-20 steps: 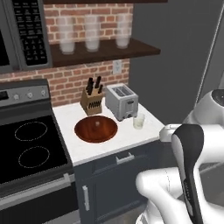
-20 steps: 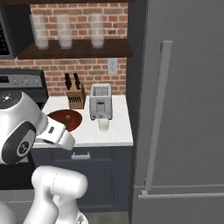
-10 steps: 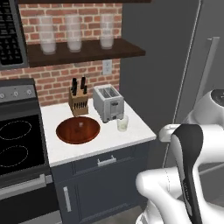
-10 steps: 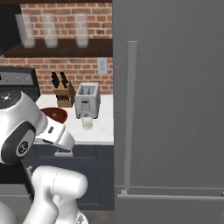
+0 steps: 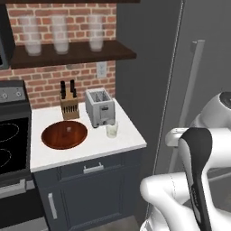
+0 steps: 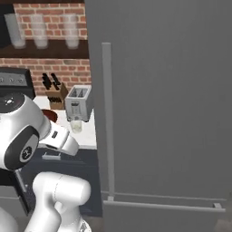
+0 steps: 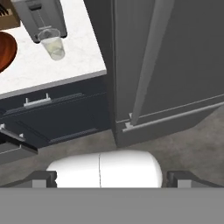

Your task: Grab a lemon wedge from the fridge and one ice cube from the ice bowl, and put them in the glass of lemonade.

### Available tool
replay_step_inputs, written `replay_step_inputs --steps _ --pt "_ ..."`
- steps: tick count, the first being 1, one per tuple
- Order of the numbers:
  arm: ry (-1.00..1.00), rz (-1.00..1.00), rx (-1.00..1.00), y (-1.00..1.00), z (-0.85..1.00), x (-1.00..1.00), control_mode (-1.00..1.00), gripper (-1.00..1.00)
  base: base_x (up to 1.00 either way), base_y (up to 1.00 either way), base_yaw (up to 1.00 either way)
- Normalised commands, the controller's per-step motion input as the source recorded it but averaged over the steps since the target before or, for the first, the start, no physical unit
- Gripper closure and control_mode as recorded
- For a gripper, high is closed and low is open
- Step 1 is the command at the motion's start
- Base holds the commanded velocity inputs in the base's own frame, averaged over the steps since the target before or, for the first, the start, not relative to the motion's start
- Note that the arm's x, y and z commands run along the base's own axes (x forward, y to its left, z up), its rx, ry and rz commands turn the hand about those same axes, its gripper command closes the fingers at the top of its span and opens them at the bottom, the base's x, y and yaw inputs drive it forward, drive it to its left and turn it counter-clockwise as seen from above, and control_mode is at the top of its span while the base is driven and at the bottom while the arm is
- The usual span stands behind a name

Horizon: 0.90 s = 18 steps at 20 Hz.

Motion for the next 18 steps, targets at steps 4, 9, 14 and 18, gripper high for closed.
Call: replay_step_inputs --steps 4,9,14,18 --pt "0.0 0.0 0.0 0.0 0.0 0.0 1.0 -1.0 -0.46 0.0 0.1" --pt "0.0 0.0 0.0 0.0 0.0 0.0 1.0 -1.0 -0.6 -0.01 0.07" --pt "0.0 0.0 0.0 0.0 0.0 0.0 1.0 -1.0 -0.38 -0.29 0.01" --pt "0.0 0.0 0.0 0.0 0.0 0.0 1.0 -1.0 -0.01 -0.24 0.0"
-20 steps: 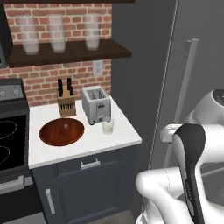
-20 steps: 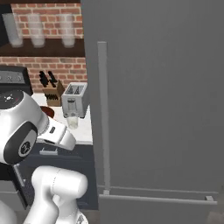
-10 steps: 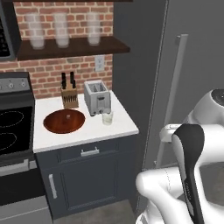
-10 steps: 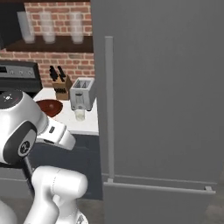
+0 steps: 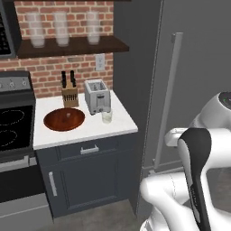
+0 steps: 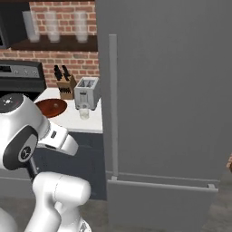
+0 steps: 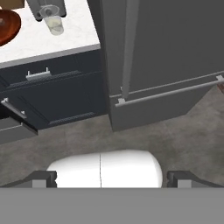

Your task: Grab a lemon wedge from the fridge and one ice cube from the ice bowl, and put them in the glass of lemonade.

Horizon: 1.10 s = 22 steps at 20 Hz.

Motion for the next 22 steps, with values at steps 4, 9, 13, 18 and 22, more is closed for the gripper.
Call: replay_step_inputs --steps 4,9,13,18,22 --pt "0.0 0.0 0.0 0.0 0.0 0.0 1.0 -1.0 0.0 -0.27 0.0" --pt "0.0 0.0 0.0 0.0 0.0 0.0 1.0 -1.0 -0.02 -0.39 0.0" --pt "0.0 0.0 0.0 0.0 0.0 0.0 1.0 -1.0 -0.04 -0.47 0.0" --pt "0.0 0.0 0.0 0.0 0.0 0.0 1.0 -1.0 -0.06 -0.21 0.01" --pt "0.0 0.0 0.0 0.0 0.0 0.0 1.0 -1.0 -0.24 -0.11 0.05"
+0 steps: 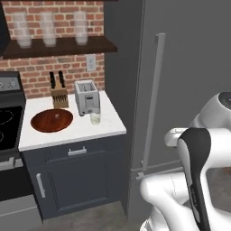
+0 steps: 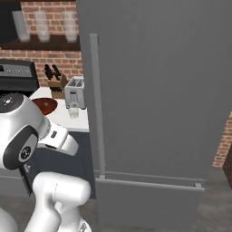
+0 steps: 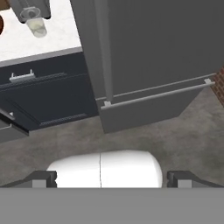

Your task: Grab a lemon wedge from the fridge and one ice cube from the ice bowl, and put them in the glass of lemonade.

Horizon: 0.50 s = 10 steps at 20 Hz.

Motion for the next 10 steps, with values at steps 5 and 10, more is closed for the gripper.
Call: replay_step_inputs --steps 5,10 --pt "0.0 0.0 0.0 0.0 0.0 0.0 1.0 -1.0 -0.43 -0.13 0.06" --pt "0.0 0.0 0.0 0.0 0.0 0.0 1.0 -1.0 -0.26 -0.15 0.03"
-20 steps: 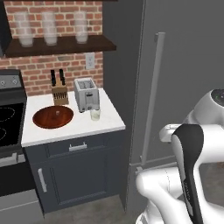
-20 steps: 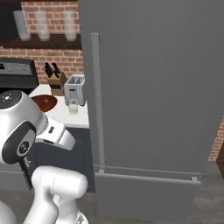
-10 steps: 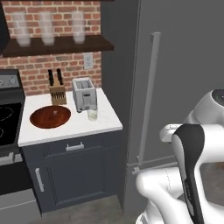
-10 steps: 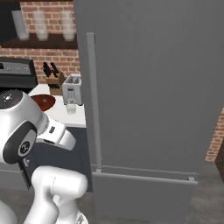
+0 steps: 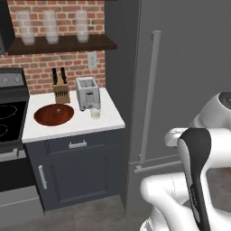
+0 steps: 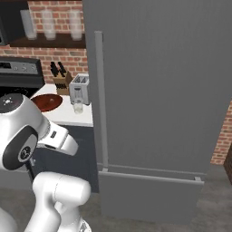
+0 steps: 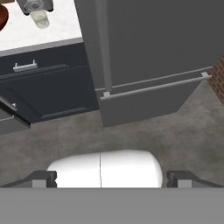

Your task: Grab a lemon wedge from the fridge and one ice cube from the ice bowl, and put them in the glass of lemonade.

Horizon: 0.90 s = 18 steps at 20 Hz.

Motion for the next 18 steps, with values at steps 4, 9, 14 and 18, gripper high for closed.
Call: replay_step_inputs --steps 4,9,14,18 --pt "0.0 0.0 0.0 0.0 0.0 0.09 -1.0 -1.0 0.01 0.0 0.0" --pt "0.0 0.0 0.0 0.0 -0.03 0.21 -1.0 -1.0 0.0 0.0 0.0" --pt "-0.02 0.0 0.0 -0.02 -0.05 0.25 -1.0 -1.0 0.0 0.0 0.0" --pt "-0.32 0.0 0.0 0.0 -0.02 0.41 -1.0 -1.0 0.0 0.0 0.0"
